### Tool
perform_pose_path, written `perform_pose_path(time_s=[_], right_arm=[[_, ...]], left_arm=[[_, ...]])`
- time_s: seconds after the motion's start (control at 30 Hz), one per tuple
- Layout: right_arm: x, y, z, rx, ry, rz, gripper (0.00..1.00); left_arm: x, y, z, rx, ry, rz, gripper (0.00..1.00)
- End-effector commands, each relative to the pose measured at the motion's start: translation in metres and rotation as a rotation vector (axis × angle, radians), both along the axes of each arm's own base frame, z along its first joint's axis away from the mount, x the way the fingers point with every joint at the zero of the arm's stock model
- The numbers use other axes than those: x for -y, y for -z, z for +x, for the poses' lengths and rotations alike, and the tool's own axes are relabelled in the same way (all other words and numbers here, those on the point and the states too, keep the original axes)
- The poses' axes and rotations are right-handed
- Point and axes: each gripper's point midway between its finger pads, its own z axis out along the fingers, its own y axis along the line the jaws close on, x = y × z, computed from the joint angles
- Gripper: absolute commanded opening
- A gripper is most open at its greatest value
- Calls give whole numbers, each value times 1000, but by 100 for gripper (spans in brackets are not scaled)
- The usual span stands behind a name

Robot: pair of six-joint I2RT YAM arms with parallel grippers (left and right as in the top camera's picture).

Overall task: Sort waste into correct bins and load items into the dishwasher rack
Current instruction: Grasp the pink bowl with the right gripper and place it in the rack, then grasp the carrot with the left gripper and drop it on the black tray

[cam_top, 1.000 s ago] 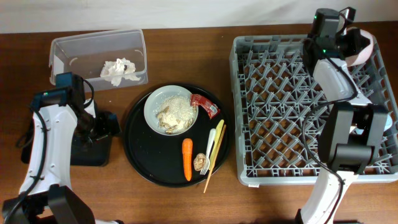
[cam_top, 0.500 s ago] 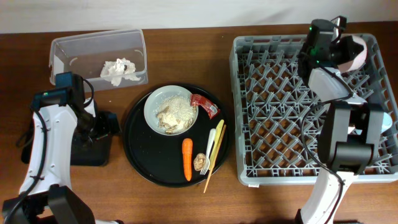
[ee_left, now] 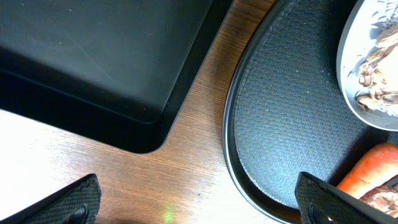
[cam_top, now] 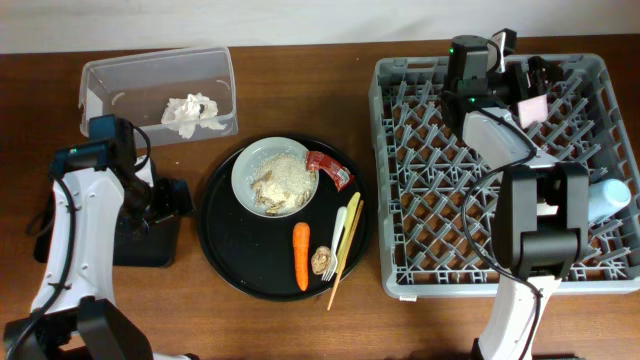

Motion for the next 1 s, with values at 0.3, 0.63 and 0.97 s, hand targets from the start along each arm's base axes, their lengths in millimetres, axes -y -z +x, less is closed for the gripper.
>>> perform_pose_path(time_s=[0.3,0.63,0.97], right_arm=[[-114,-22,-102,8,-299,1056,99],[-245,-19,-234,-500,-378,1547,99],[-220,-17,-223,-362,-218,1515,99]], left_arm=[[0,-6,0,27,-18,-5,99],[36,-8,5,44,56,-98,99],[208,16,-15,-15,394,-127,99]])
